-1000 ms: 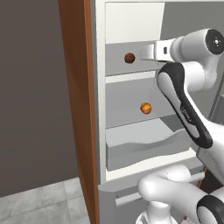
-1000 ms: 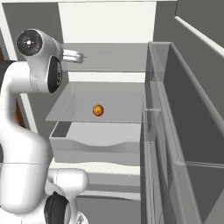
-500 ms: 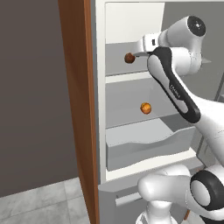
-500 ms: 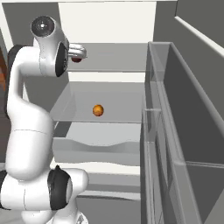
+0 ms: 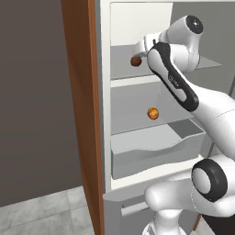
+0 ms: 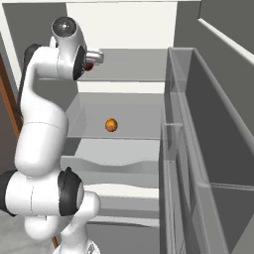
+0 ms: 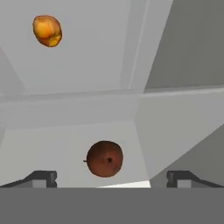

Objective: Retrieve the pear and peach from the fridge and place them into the bowl on the dining table.

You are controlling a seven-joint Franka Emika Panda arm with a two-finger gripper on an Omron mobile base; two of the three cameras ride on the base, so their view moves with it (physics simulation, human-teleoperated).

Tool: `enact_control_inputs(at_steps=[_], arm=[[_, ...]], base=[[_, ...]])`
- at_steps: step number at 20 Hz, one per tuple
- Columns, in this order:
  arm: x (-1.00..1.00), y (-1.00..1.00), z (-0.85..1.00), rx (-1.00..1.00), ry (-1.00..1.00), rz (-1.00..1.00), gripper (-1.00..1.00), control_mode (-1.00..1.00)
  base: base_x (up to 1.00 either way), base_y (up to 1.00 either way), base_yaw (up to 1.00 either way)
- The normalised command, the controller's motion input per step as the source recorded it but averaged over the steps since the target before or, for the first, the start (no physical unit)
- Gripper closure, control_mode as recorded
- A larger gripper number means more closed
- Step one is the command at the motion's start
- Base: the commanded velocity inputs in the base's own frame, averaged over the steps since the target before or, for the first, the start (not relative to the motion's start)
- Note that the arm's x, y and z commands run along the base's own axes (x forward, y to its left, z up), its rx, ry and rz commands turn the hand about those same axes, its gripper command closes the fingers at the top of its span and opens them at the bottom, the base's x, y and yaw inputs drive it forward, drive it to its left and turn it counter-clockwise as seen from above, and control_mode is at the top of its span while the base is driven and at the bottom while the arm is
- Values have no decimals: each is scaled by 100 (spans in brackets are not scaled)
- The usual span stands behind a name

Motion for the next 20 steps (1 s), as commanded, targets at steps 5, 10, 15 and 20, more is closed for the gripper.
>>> enact_control_inputs(at_steps=[5,10,15,20], arm=[[47,3,-10,0,0,1,-100,-100],[42,10,-11,0,0,0,-100,-100],[33,9,-9,0,0,0,-100,-100],[29,4,-7,0,0,0,-100,-100]], base=[[0,0,0],[0,0,0],[0,0,0],[0,0,0]])
